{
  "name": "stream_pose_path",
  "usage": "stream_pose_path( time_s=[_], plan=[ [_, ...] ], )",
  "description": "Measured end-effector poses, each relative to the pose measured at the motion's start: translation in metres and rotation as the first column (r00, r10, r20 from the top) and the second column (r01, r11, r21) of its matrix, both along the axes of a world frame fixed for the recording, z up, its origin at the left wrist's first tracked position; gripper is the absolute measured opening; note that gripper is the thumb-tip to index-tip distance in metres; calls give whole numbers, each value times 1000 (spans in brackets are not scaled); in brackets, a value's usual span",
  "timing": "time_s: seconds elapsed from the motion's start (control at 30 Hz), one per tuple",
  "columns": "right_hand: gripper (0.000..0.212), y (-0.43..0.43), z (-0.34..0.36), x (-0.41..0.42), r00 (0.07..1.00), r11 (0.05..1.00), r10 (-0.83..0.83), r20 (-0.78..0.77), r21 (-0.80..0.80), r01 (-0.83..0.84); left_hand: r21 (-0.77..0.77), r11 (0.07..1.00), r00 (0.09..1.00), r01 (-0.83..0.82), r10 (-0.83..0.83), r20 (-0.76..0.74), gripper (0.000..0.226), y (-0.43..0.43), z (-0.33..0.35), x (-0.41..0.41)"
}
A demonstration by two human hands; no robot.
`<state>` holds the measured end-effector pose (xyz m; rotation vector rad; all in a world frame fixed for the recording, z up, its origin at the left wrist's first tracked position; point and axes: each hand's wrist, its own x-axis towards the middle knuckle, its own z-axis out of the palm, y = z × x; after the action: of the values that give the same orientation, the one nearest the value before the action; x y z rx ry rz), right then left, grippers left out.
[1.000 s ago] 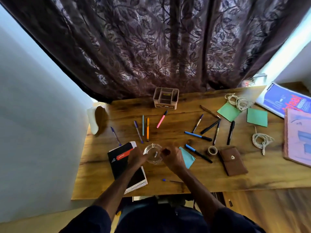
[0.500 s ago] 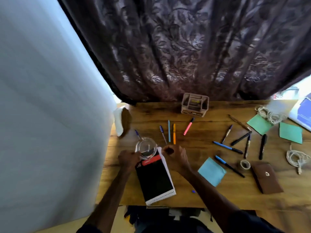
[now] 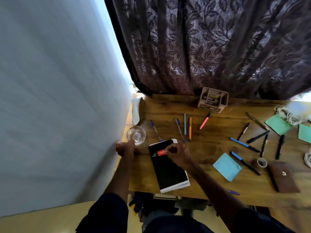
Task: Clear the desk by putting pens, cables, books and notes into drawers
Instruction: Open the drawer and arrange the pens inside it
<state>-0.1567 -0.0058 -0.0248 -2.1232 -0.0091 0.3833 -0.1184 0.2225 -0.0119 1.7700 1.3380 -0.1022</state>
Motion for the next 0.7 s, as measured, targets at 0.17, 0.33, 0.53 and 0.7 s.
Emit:
stream_pose_path(
  time_s=[0.17,0.33,0.53,0.7],
  plan=[
    [1,-14,2,-12,1000,1000,23,-7,-20,-23,-15,999,998,-52,52,31,57,2,2,-1],
    [6,-19,7,-20,1000,1000,11,-5,-23,-11,-99,994,996,-44,51,69,67,1,0,-7],
    [4,-26,17,-27,999,999,-34,24,-42,35,-81,996,996,39,-32,81,67,-7,2,-26],
    [3,-49,25,-43,985,983,-158,66,-87,163,81,971,961,224,-234,149,57,-46,14,-49]
  ],
)
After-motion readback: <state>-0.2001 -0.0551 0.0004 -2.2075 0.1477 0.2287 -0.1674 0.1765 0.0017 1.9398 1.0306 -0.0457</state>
